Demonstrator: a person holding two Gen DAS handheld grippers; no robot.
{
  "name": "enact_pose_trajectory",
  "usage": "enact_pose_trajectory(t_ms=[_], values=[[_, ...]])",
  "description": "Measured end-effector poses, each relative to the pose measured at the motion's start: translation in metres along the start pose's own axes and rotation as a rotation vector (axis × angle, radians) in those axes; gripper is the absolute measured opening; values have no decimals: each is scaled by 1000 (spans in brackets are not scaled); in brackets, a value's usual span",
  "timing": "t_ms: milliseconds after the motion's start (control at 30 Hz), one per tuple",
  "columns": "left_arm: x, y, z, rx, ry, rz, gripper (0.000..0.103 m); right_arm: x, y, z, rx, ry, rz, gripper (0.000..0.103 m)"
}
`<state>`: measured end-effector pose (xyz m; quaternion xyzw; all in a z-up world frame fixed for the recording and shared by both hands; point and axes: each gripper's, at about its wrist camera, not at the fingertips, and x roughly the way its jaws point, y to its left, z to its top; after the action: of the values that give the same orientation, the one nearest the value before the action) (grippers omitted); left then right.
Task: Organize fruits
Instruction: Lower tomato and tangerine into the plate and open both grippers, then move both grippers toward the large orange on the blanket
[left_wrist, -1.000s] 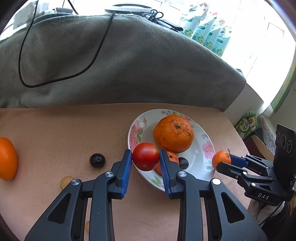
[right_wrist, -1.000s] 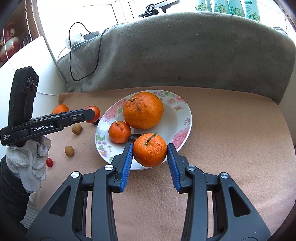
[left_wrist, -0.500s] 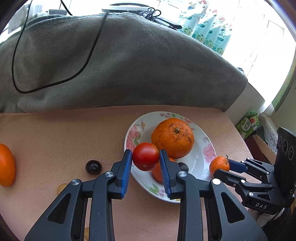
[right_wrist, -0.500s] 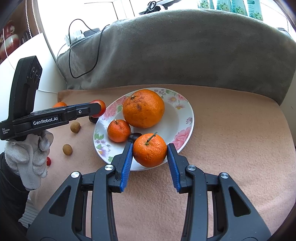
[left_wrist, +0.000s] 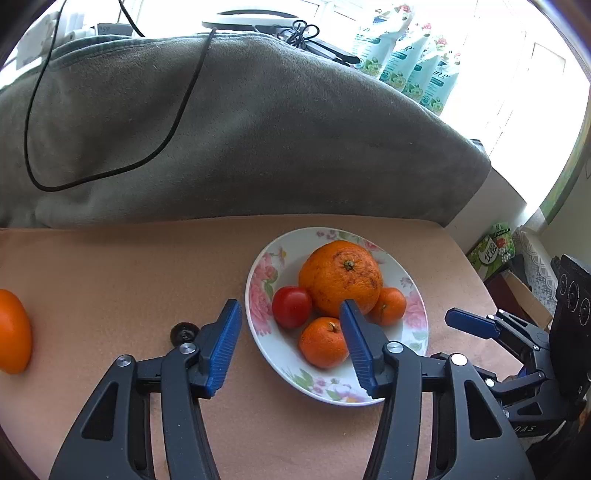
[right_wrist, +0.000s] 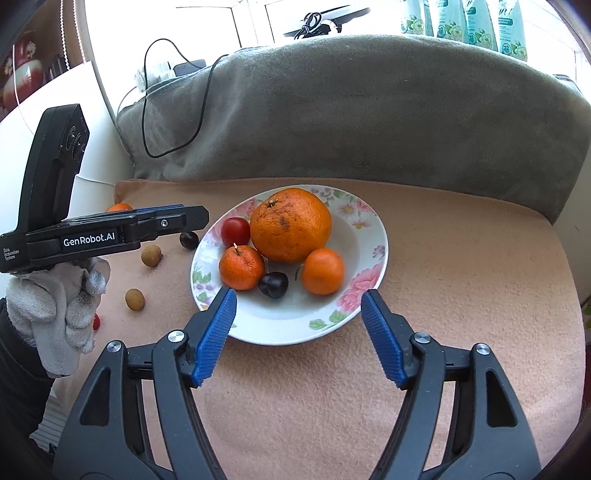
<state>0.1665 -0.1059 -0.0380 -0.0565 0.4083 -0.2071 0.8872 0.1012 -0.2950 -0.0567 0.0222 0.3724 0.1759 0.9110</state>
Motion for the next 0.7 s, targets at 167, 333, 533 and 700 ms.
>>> enact_pose_trajectory(t_ms=[167,333,533,700], values=[[-2,-1,-1,-3,-5,11,78,-3,5,1,-9,-15,1,87],[-4,0,-1,-2,-9,22,79,-5,13,2,-35,-12,-8,90],[-12,3,-1,-6,-25,24,79,-9,17,2,-37,-15,-9,90],[-22,6,-2,-14,-43,26,79,-12,21,3,-32,-16,1,90]])
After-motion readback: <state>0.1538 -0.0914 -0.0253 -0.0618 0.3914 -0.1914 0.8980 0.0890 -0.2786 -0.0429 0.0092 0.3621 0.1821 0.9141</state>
